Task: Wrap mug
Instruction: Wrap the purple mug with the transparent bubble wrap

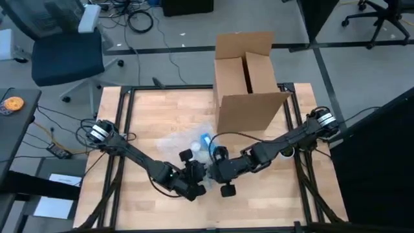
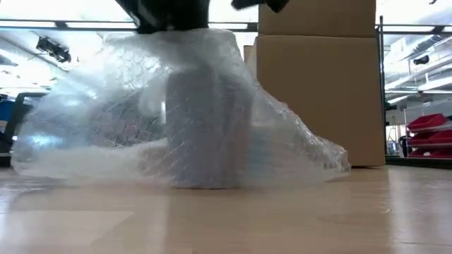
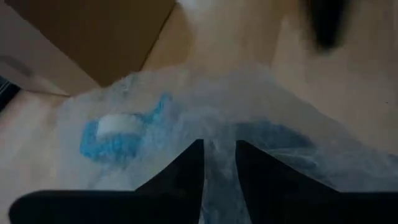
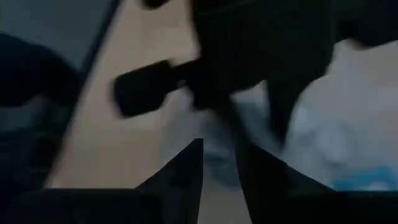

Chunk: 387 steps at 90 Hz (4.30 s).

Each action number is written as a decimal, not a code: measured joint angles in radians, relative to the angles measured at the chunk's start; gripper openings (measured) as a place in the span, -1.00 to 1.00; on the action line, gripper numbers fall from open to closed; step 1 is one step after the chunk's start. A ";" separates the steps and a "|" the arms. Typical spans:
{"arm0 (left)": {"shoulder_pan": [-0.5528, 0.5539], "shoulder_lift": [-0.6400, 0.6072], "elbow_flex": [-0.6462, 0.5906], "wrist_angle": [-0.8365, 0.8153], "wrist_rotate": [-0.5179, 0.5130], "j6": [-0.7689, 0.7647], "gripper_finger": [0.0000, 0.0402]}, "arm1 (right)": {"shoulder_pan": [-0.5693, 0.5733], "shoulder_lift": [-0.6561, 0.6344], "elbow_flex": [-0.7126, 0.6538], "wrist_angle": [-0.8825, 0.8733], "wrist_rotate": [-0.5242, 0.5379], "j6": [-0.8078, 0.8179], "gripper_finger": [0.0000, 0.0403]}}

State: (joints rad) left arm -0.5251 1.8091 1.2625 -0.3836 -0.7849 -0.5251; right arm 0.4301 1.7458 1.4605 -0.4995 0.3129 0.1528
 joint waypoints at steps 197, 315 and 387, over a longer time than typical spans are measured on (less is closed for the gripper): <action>-0.005 -0.096 0.078 -0.178 0.294 0.134 -0.07 | -0.145 0.133 -0.116 0.106 -0.258 -0.198 -0.64; 0.014 -0.166 -0.096 0.006 0.305 0.063 -0.07 | -0.161 0.164 -0.067 -0.056 -0.265 -0.179 -0.64; 0.117 -0.036 -0.256 0.389 0.412 0.083 -0.07 | -0.165 0.183 0.013 -0.195 -0.363 -0.228 -0.64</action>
State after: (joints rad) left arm -0.4077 1.7734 1.0069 0.0055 -0.3728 -0.4425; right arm 0.2653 1.9283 1.4738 -0.6942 -0.0496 -0.0755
